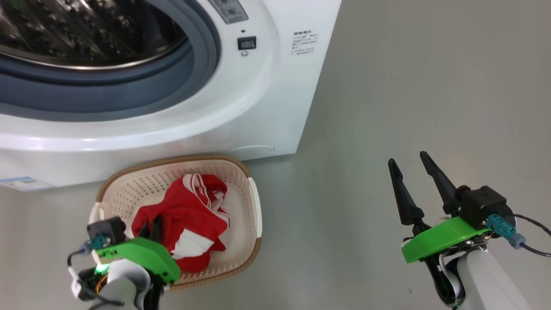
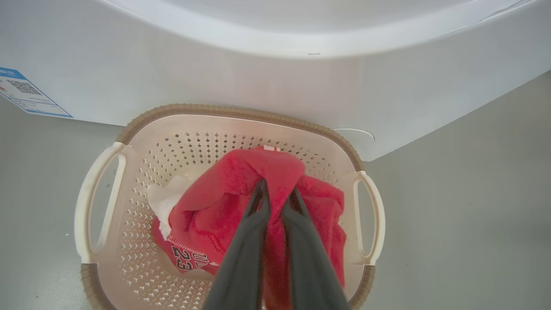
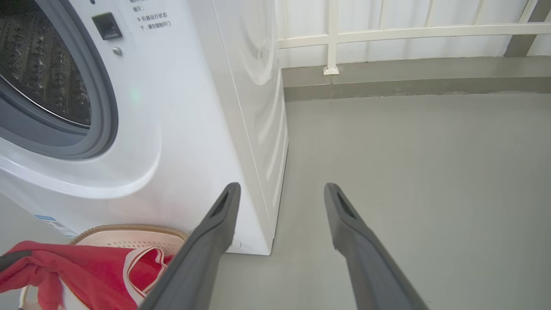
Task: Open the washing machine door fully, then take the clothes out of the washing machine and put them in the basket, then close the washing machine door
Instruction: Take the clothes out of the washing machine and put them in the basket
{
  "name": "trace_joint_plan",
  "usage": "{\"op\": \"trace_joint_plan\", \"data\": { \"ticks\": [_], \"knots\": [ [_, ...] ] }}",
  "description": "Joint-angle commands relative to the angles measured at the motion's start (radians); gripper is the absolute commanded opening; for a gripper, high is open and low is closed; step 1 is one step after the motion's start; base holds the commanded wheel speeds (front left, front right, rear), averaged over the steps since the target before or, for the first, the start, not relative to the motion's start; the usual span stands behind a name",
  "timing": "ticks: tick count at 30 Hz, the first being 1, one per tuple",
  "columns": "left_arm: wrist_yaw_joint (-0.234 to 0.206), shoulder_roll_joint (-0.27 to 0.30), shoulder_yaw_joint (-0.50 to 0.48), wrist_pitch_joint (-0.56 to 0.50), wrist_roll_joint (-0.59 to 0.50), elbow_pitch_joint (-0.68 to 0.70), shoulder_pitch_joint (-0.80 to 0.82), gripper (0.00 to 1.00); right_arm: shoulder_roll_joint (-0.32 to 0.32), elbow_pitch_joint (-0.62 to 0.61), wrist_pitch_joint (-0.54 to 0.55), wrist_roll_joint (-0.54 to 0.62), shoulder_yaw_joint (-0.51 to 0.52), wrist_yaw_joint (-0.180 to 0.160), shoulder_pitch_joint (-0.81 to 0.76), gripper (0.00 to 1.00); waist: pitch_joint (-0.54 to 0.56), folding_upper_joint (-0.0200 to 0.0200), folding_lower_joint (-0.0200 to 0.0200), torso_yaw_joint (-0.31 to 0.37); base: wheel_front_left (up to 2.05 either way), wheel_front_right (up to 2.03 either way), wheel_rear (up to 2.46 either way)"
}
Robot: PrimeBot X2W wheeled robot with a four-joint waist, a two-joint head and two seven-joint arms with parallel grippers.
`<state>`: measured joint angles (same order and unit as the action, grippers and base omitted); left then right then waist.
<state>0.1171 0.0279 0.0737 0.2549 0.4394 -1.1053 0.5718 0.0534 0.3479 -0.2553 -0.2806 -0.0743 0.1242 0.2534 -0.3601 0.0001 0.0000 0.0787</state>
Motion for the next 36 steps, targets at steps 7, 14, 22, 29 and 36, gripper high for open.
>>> {"op": "trace_joint_plan", "data": {
  "ticks": [7,14,22,29,36],
  "knots": [
    [0.013,0.022,0.023,-0.038,0.057,-0.113,0.104,0.0,-0.002,-0.012,-0.006,-0.004,-0.023,0.007,0.039,1.0,-0.071,-0.0001,0.0,0.01,0.0,0.0,0.0],
    [0.013,0.028,0.055,-0.049,0.084,-0.152,0.14,0.82,-0.003,-0.006,-0.006,-0.005,-0.021,0.007,0.051,1.0,-0.098,-0.0001,0.0,0.007,0.0,0.0,0.0],
    [0.013,0.03,0.086,-0.006,0.07,-0.159,0.13,1.0,-0.003,0.012,-0.006,-0.004,-0.015,0.007,0.048,1.0,-0.053,-0.0001,0.0,-0.003,0.0,0.0,0.0],
    [0.008,0.041,0.068,0.006,0.052,-0.062,0.06,1.0,-0.003,0.039,-0.006,-0.011,-0.013,0.007,0.033,1.0,0.031,-0.0001,0.0,-0.015,0.0,0.0,0.0],
    [-0.008,0.049,-0.005,0.007,0.01,0.134,-0.067,1.0,-0.003,0.048,-0.006,-0.007,-0.006,0.007,0.01,1.0,0.112,-0.0001,0.0,-0.024,0.0,0.0,0.0]
  ]
}}
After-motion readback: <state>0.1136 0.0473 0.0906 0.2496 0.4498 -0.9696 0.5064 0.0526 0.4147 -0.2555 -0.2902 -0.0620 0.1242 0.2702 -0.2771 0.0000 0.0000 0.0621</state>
